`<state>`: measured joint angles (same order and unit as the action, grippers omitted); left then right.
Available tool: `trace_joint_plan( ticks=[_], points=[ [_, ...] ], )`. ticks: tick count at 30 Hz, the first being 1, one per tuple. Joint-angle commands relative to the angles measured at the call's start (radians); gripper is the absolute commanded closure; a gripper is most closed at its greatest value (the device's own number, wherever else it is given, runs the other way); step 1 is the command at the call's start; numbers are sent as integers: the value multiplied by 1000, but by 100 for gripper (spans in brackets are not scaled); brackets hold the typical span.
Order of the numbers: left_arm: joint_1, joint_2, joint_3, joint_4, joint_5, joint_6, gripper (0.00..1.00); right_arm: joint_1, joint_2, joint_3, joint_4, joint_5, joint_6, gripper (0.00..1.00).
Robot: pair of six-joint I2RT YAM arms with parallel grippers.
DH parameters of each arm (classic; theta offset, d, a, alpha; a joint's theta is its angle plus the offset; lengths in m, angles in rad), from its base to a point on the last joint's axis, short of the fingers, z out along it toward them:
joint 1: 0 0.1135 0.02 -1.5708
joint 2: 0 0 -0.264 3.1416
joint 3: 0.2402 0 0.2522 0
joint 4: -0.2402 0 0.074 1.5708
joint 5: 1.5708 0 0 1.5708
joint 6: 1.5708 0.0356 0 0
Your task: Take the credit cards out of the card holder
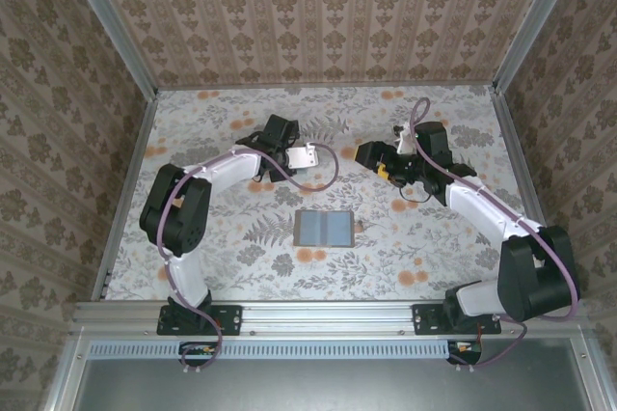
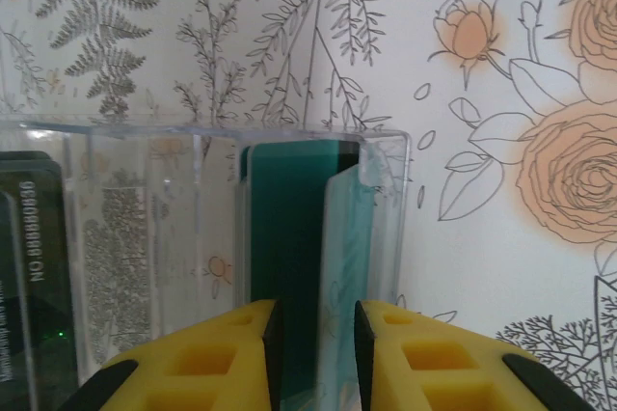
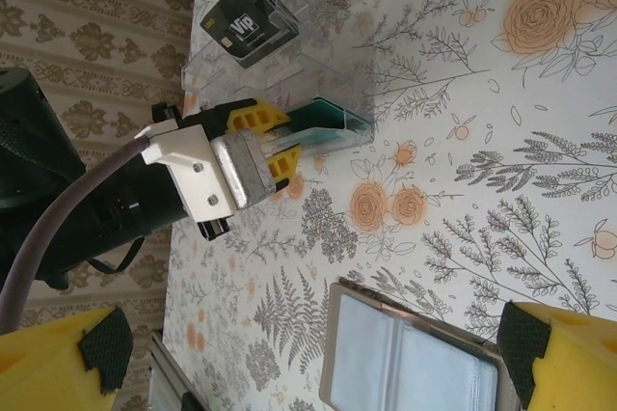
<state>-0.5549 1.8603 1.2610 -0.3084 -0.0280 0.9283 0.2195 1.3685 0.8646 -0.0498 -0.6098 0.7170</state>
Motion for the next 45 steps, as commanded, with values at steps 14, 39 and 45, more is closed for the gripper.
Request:
trace_joint_plan(
  ticks=[14,39,45],
  points=[
    [18,27,38,57,-145,-32,74,-6,15,9,58,-41,46,0],
    [25,-398,-129,74,-37,-627,0,20,-33,-22,-104,134,-44,0],
    [67,-632,-315,135,-118,-934,0,26,-124,-44,-186,369,-104,0]
  ],
)
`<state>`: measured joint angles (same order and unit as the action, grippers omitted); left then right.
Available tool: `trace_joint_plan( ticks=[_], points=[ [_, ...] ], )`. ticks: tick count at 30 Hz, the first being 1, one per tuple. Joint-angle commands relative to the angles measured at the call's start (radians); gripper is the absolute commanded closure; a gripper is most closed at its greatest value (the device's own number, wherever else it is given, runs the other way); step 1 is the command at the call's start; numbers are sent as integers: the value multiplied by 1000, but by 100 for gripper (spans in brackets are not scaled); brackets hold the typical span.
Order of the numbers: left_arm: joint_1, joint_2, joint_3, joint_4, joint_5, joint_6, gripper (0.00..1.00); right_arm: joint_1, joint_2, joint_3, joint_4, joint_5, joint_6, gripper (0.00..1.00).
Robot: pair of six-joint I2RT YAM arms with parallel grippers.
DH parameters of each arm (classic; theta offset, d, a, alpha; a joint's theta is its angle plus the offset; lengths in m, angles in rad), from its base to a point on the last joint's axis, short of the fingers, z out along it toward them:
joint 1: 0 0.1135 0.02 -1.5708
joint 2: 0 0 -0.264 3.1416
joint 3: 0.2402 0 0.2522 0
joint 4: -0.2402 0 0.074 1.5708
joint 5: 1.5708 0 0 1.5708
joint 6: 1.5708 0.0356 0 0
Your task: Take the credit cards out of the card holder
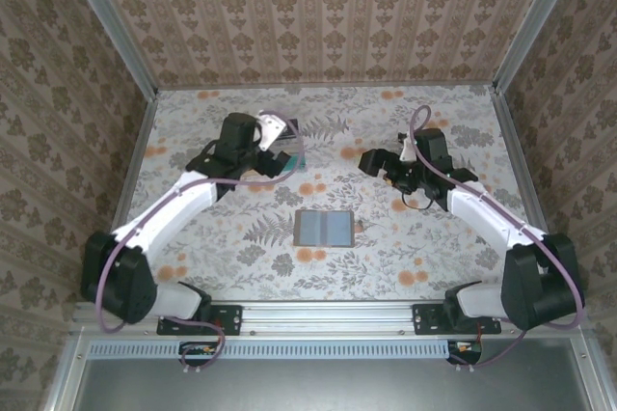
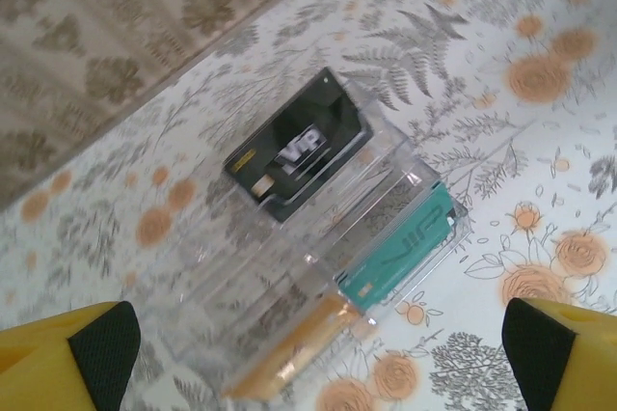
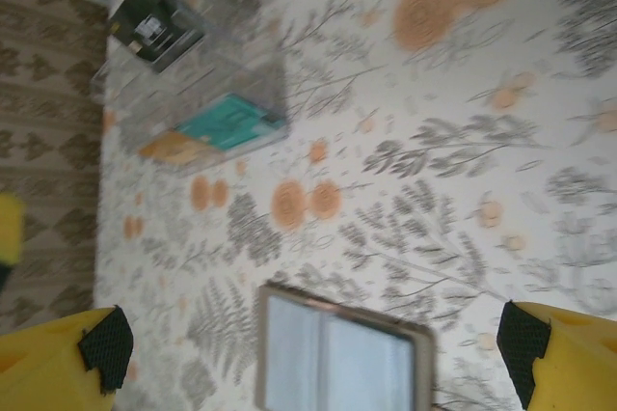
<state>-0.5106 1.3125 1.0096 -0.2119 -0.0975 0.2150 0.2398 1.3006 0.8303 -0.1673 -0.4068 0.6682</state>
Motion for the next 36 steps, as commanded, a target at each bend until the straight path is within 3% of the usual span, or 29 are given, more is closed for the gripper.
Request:
trace_joint_plan(
  ticks=[1,4,8,13,17,21,23,26,36],
  points=[
    [34,-128,-104,49,-66,-269,0,6,-72,-10,-95,239,-68,0],
    [47,-247,-227,68,-124,-377,0,6,-106,-6,-162,448,-113,0],
    [134,-394,-389,37,-311,-521,0,7,-159,-58,-127,703,-182,0],
    [267,-503,-531,49,-318,-512,0,9,-241,-231,134,905,-356,0],
    [369,-455,-541,71,-295,-503,0,5,-237,-344,336,1010,-536,0],
    [425,-300,-497,166,-328,-433,0,-18,-151,-376,467,1010,-566,0],
    [456,-216,-509,274,-277,-348,0,-21,-84,-378,538,1000,-568,0],
    [511,-100,-518,410,-275,-344,0,-32,18,-376,663,980,-587,0],
    [577,142,-517,825,-18,-303,0,-160,196,-338,851,699,-632,0]
  ],
)
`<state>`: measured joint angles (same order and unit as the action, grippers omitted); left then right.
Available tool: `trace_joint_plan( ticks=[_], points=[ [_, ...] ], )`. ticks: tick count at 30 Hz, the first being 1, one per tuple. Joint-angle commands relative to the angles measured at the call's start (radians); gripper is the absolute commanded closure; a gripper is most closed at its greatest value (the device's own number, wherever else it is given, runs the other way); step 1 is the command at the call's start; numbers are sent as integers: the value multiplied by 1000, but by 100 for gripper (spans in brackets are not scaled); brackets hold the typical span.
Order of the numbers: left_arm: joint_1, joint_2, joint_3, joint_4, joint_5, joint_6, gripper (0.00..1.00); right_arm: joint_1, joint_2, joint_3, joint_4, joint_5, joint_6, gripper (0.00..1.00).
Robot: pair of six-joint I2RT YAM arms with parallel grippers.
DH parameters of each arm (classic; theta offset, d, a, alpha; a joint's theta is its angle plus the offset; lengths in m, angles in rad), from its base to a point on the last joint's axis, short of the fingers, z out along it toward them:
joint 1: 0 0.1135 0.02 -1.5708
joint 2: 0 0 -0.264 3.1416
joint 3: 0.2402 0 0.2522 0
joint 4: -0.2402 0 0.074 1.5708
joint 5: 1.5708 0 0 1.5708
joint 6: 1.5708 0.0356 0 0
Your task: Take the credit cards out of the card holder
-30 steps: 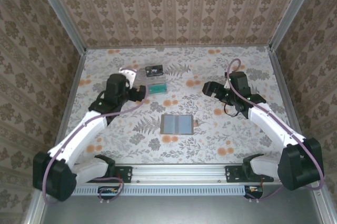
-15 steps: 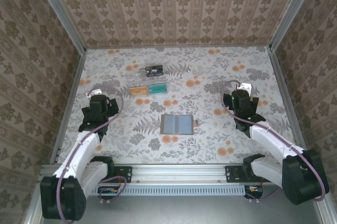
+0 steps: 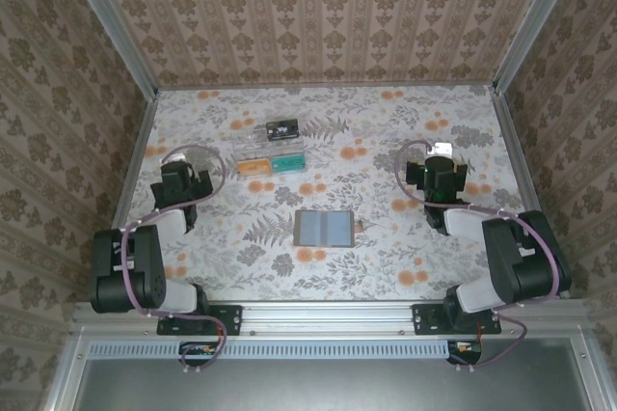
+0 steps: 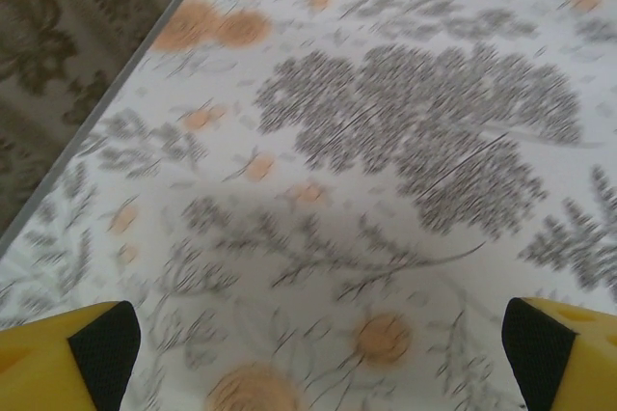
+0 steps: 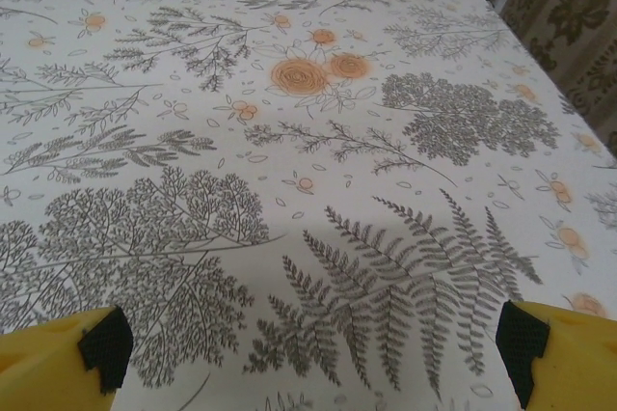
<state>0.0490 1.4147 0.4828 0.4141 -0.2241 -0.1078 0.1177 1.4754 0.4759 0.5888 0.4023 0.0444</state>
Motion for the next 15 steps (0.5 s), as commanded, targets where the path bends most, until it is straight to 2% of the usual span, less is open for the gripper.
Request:
trace_joint_plan(
  ticks=[1,3,6,8,10,11,15],
  points=[
    [13,36,18,175,138,28,0,-56,15,14,90,-150,3,0],
    [5,36,-10,234,193,62,0,-71,14,-31,166,-205,3,0],
    [-17,49,-67,357,259,111,0,-79,61,-88,317,-222,1,0],
    [-26,126,-124,552,260,136,0,-79,52,-81,287,-222,5,0],
    [-30,107,-98,456,248,122,0,-81,51,-79,278,-223,6,0],
    [-40,126,-96,489,233,138,0,-80,54,-79,288,-223,5,0],
    [-56,119,-82,441,214,146,0,-81,52,-79,284,-224,5,0]
  ],
)
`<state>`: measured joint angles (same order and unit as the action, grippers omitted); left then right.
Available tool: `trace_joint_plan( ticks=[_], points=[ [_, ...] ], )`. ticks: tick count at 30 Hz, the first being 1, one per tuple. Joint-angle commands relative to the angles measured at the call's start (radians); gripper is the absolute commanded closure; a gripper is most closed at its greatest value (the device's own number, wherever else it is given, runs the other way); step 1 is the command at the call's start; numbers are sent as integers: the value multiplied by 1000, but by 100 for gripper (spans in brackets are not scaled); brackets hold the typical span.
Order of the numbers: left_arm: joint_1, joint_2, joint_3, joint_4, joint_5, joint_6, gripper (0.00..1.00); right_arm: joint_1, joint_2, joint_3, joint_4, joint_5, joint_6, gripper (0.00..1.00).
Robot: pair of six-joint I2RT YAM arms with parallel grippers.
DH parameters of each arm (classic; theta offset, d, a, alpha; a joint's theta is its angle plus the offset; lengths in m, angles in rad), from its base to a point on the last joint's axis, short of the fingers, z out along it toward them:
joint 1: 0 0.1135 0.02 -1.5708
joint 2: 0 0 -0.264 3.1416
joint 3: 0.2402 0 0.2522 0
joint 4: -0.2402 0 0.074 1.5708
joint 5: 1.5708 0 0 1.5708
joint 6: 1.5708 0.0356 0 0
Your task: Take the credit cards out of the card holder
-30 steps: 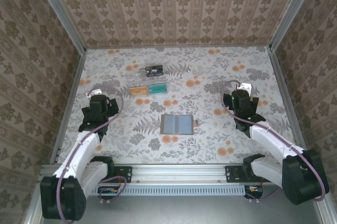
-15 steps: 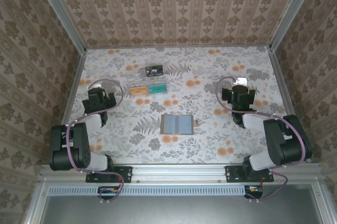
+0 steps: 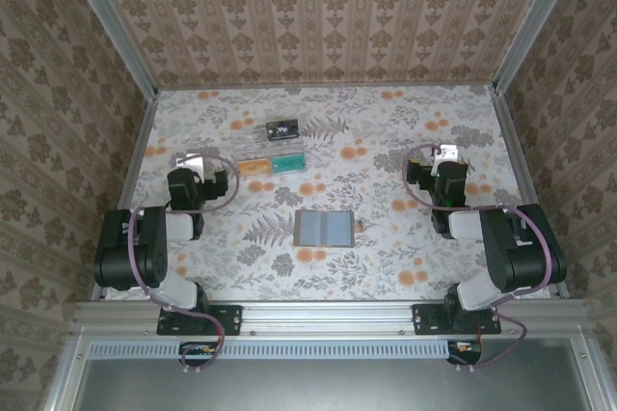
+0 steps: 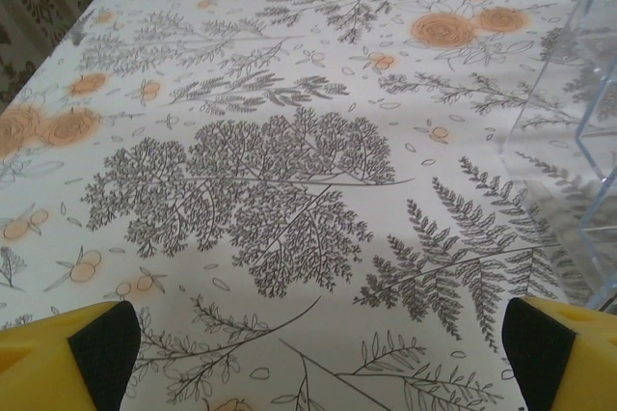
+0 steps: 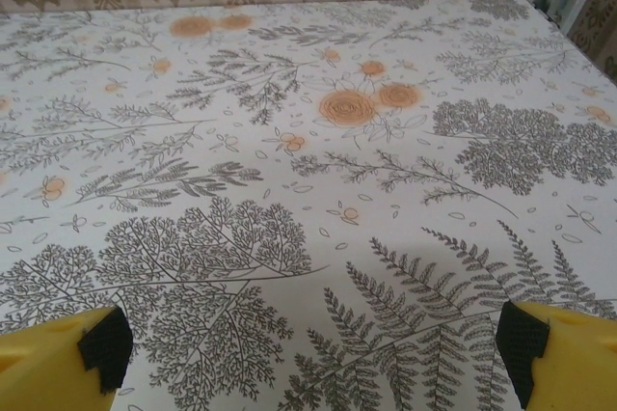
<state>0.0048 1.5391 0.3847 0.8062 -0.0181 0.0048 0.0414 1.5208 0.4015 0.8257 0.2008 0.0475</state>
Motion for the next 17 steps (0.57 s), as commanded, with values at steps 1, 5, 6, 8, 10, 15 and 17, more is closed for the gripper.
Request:
trace_joint_plan(
  ticks=[1,5,6,8,10,15,17],
  points=[
    [-15,-6,17,50,6,40,0,-5,6,-5,47,-22,2,0],
    [-24,-4,23,41,0,50,0,-3,6,-5,48,-21,1,0],
    [-25,-4,23,41,1,50,0,-3,7,-5,47,-22,1,0],
    [-26,-5,22,41,1,50,0,-3,6,-6,47,-23,2,0],
    [-26,-5,21,42,0,52,0,-3,6,-6,47,-22,2,0],
    [-24,-4,23,39,5,50,0,-4,6,-6,47,-21,1,0],
    [-24,-5,23,39,5,50,0,-3,6,-5,46,-21,2,0]
  ],
)
